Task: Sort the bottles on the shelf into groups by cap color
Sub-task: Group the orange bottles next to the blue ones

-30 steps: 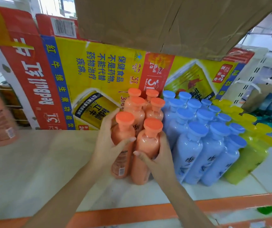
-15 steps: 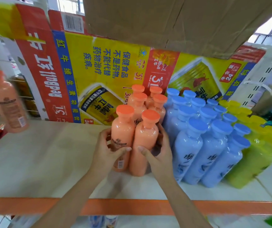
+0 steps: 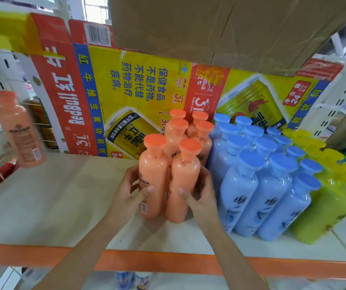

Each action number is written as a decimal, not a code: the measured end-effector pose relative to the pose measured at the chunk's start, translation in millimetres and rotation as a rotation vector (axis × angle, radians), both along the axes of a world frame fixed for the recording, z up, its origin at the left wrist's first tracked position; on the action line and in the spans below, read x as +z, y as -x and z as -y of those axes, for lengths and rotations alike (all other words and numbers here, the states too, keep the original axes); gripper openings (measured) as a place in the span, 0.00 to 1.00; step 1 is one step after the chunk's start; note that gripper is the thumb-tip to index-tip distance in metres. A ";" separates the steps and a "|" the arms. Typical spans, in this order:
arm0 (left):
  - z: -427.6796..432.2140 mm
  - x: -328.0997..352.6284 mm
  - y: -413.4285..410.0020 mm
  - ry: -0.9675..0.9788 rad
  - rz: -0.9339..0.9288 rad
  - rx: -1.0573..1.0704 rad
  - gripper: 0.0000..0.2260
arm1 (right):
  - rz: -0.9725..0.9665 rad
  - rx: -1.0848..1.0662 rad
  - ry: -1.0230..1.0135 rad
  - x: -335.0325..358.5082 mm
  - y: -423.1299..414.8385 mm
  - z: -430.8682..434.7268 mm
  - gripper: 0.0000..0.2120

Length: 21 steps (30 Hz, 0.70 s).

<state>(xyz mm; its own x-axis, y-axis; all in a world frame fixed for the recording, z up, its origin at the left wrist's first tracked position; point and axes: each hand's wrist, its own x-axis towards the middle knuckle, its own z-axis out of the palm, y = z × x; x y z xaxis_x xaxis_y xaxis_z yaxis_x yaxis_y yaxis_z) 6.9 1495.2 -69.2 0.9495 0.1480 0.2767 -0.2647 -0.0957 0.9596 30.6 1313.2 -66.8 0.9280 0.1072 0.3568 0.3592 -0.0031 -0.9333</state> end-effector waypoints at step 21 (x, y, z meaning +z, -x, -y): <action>-18.3 -15.6 -1.7 0.073 -0.131 -0.165 0.41 | -0.070 -0.038 0.000 -19.4 -4.6 -2.1 0.32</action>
<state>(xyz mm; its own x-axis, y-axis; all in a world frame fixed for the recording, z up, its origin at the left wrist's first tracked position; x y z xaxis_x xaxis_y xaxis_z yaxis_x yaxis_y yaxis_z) 8.6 1513.4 -84.8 0.9896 0.0024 0.1439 -0.1439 0.0094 0.9895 35.3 1315.3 -86.2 0.9540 0.0711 0.2912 0.2929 -0.0154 -0.9560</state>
